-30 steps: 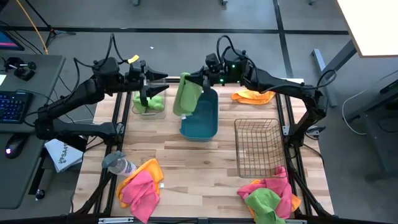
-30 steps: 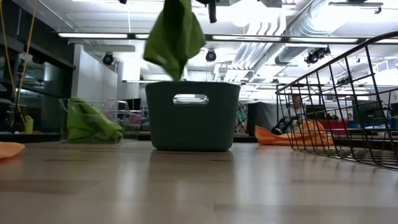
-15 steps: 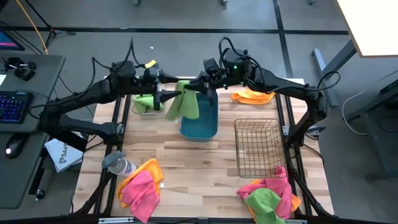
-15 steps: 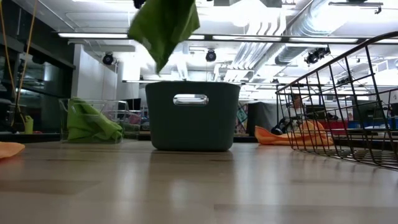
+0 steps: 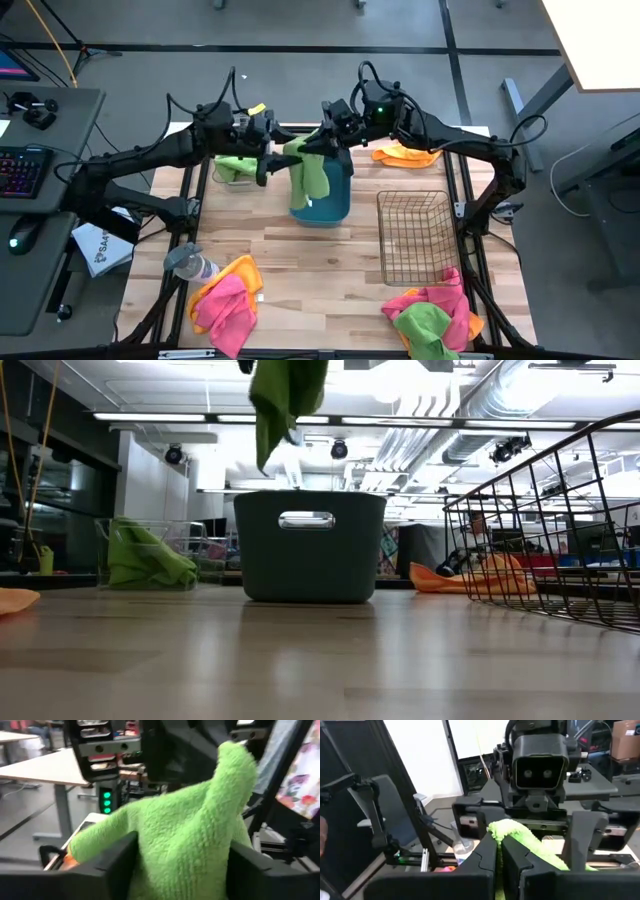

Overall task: Sort microfiber towel by color & place in baskets
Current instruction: Put the top green towel into the transparent bin

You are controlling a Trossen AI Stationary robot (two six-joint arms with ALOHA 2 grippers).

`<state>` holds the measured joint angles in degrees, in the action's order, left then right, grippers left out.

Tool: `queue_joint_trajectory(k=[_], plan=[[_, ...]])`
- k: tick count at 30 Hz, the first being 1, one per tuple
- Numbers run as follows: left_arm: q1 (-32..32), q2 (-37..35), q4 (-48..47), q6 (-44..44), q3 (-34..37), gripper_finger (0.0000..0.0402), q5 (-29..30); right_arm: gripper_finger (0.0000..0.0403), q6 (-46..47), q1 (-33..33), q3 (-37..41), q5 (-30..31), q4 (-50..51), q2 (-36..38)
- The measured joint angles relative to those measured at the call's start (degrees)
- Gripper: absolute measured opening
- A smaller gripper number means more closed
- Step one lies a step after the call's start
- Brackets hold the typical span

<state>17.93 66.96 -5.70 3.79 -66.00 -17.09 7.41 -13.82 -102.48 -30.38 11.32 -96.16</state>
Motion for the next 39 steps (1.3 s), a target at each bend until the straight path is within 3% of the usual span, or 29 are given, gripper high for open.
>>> queue_joint_trajectory(k=[5, 6, 12, 17, 20, 32, 39], plan=[[1.30, -2.13, -8.05, -1.61, 0.00, 0.0036, 8.17, 0.0029, 3.56, -0.44, 0.07, 2.13, 0.52, 0.85], [2.15, -2.80, -9.94, -1.34, 0.00, 0.0020, 10.01, 0.0043, 3.70, -0.44, 0.07, 3.33, 0.51, 1.37], [7.65, -7.85, -22.71, 0.32, 0.00, 0.0004, 24.01, 0.0157, -2.04, -0.37, 0.02, 17.44, 6.00, 6.41], [11.26, -10.53, -32.88, 3.68, 0.04, 0.0002, 45.75, 0.0237, -6.83, -0.65, 0.02, 29.89, 12.92, 11.12], [13.39, -11.08, -33.83, 4.61, 1.08, 0.0001, 52.87, 0.0261, -7.32, -0.83, 0.02, 33.50, 16.91, 12.97], [17.04, -4.05, -36.00, 11.00, 12.59, 0.0000, 51.90, 0.0259, -7.47, -0.81, 0.02, 39.47, 24.21, 13.91], [20.23, 5.72, -33.73, 4.90, 14.21, 0.0000, 52.34, 0.0258, -7.45, -0.81, 0.02, 39.49, 24.29, 13.77]])
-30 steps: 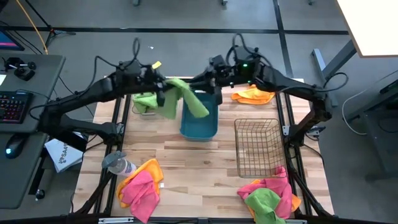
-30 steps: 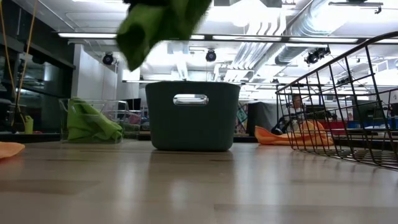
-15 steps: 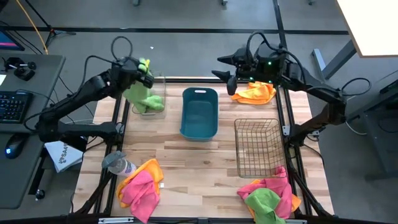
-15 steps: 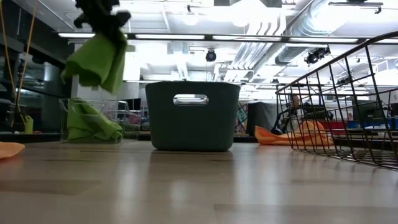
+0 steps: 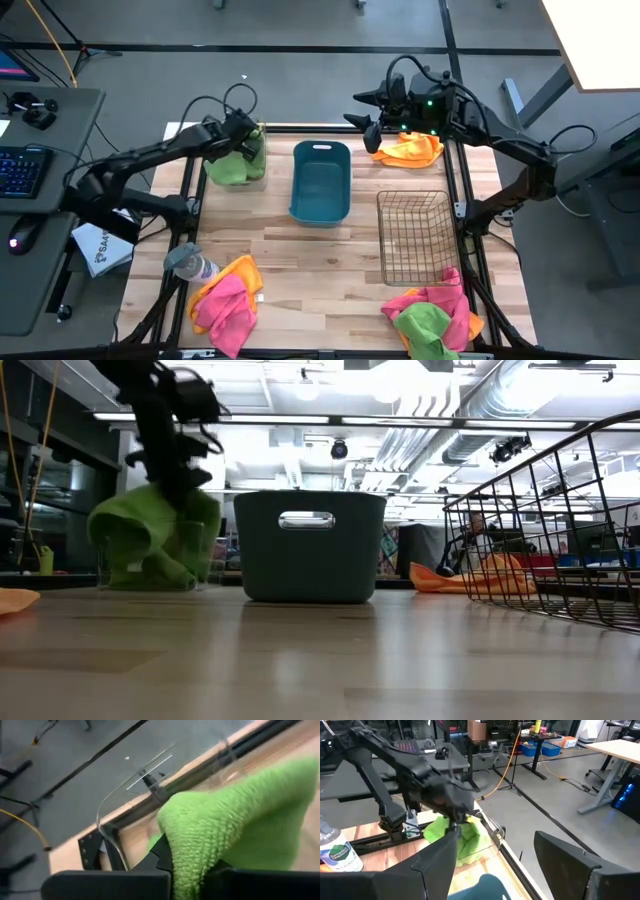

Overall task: Sort microfiber towel by color & place in baskets
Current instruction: Put the top green towel into the transparent bin

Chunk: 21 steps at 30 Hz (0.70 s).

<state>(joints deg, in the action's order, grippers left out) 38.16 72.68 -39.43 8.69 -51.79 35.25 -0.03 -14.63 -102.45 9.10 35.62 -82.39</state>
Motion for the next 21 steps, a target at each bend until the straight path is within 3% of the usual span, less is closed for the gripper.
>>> queue_joint_trajectory(k=[5, 10, 16, 21], plan=[[2.96, 5.57, 1.51, -11.54, -1.71, 0.0000, -2.07, 0.0258, 1.35, 0.00, 0.00, 0.00, 0.53, 0.00], [5.22, 8.69, -3.18, -19.76, -5.45, 0.0000, -7.40, 0.0258, 1.61, 0.00, 0.04, 0.00, 1.52, 0.00], [9.05, 11.38, -10.12, -16.71, -6.29, 0.0000, -17.37, 0.0258, 1.68, 0.00, 0.06, 0.00, 1.55, -0.02], [9.75, 12.97, -10.37, -14.91, -6.43, 0.0018, -19.30, 0.0258, 1.70, 0.00, 0.20, 0.00, 1.51, -0.02]])
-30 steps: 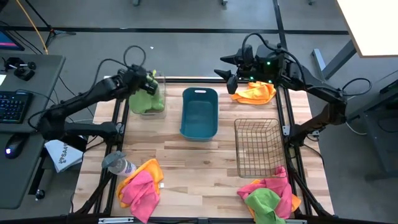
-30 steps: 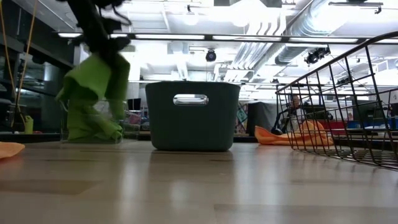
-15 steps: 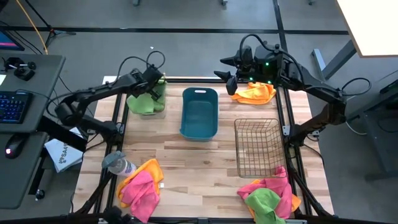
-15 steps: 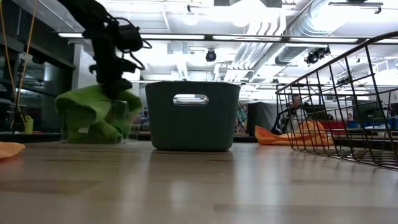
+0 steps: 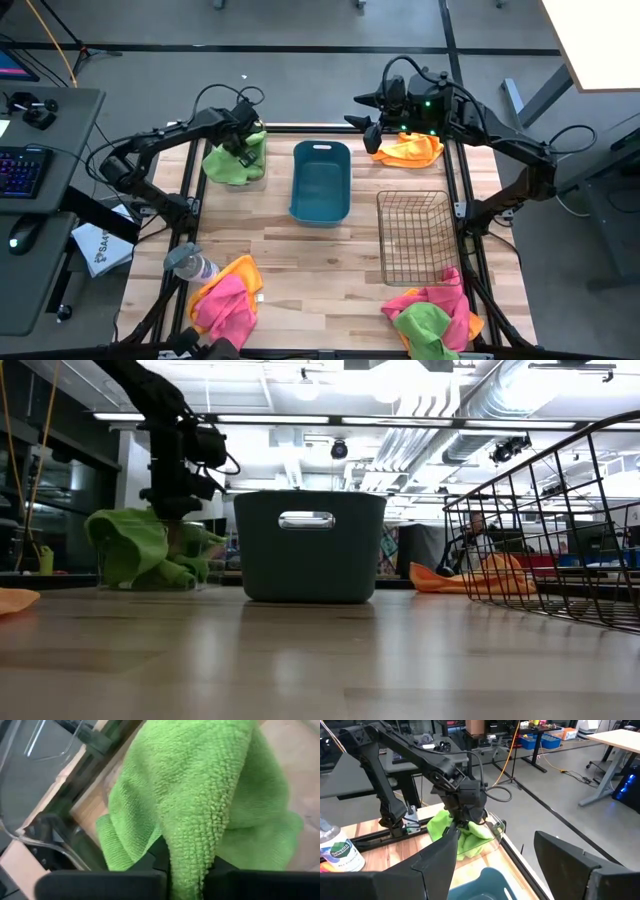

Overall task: Sort microfiber towel by color & place in baskets
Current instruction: Put the top green towel into the transparent bin

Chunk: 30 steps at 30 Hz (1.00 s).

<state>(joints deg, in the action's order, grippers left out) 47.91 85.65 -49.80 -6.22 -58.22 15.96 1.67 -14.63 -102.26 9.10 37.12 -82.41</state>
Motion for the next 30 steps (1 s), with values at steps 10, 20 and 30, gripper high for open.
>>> queue_joint_trajectory(k=[10, 20, 30], plan=[[-1.13, -0.92, -7.34, 1.79, -8.24, 0.0130, -4.51, 0.0258, -0.11, 0.00, 0.00, -0.02, 0.43, -0.02], [-1.19, -4.20, -24.66, 10.74, -17.27, 0.0183, -10.19, 0.0258, -0.17, 0.00, 0.00, -0.02, 1.39, -0.02], [-4.45, -13.33, -29.74, 22.97, -8.61, 0.0184, -2.20, 0.0258, -0.59, 0.00, 0.00, -0.02, 2.63, -0.75]])
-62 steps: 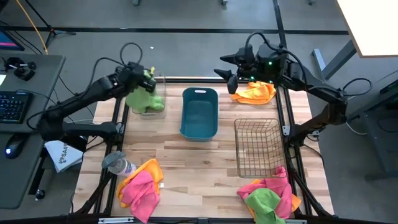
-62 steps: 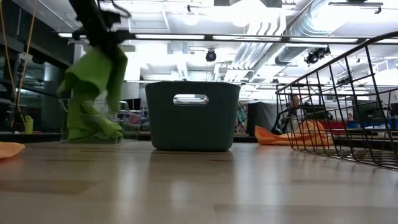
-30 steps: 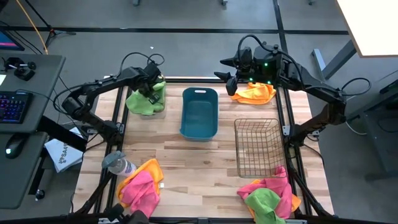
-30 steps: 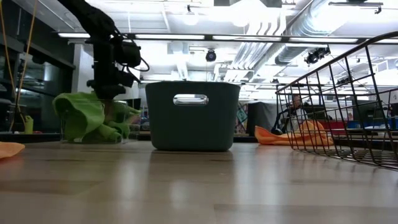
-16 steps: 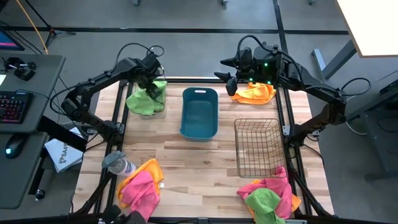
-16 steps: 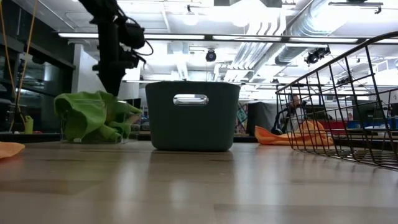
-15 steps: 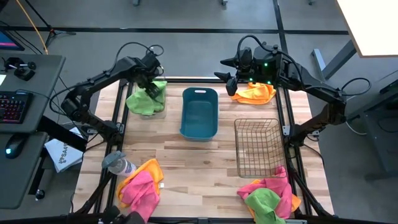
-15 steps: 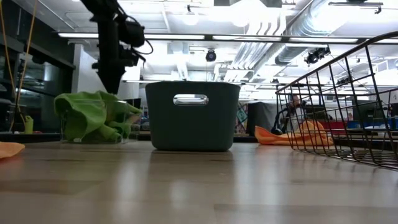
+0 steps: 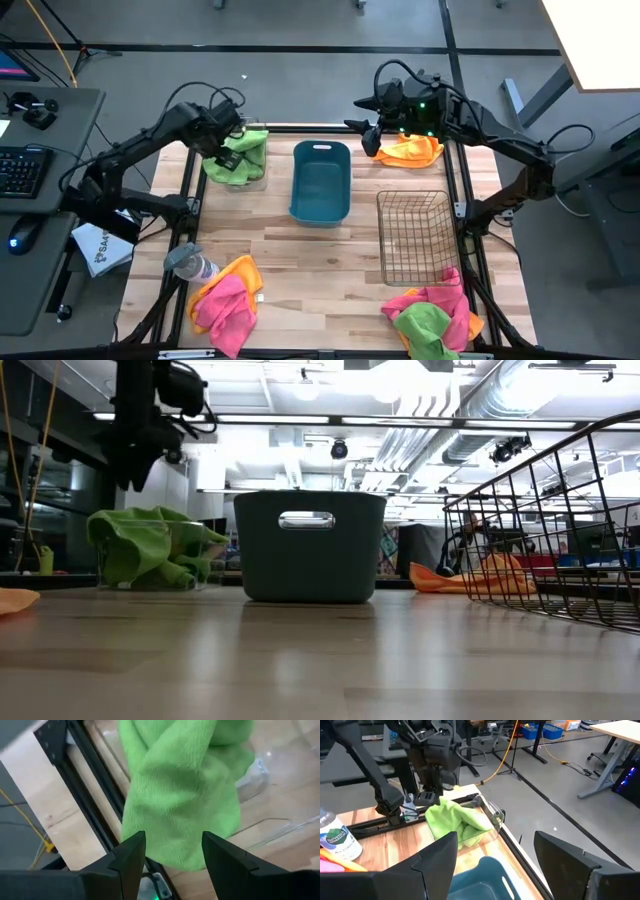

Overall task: Sort microfiber towel by color & place in baskets
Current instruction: Put the top green towel into the transparent bin

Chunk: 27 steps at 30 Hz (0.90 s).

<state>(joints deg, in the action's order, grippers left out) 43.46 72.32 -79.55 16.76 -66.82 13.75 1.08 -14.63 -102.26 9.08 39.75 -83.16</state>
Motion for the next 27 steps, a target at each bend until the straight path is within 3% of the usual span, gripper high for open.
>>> queue_joint_trajectory(k=[5, 9, 13, 27], plan=[[0.00, 0.30, 0.14, -0.19, 5.25, 0.0184, -2.01, 0.0258, -0.10, 0.00, 0.00, -0.02, 0.79, -0.98], [0.00, 2.99, 1.70, -1.79, 6.60, 0.0184, 0.46, 0.0258, -0.26, 0.00, 0.00, -0.03, 1.21, -1.88], [0.00, 6.16, 6.96, -6.67, 6.60, 0.0184, 3.27, 0.0258, -0.28, 0.00, 0.00, -0.02, 1.17, -2.63], [0.00, 17.06, 28.98, -18.83, 6.58, 0.0184, 2.82, 0.0258, 1.91, 0.07, 0.00, -0.04, 1.17, -2.82]])
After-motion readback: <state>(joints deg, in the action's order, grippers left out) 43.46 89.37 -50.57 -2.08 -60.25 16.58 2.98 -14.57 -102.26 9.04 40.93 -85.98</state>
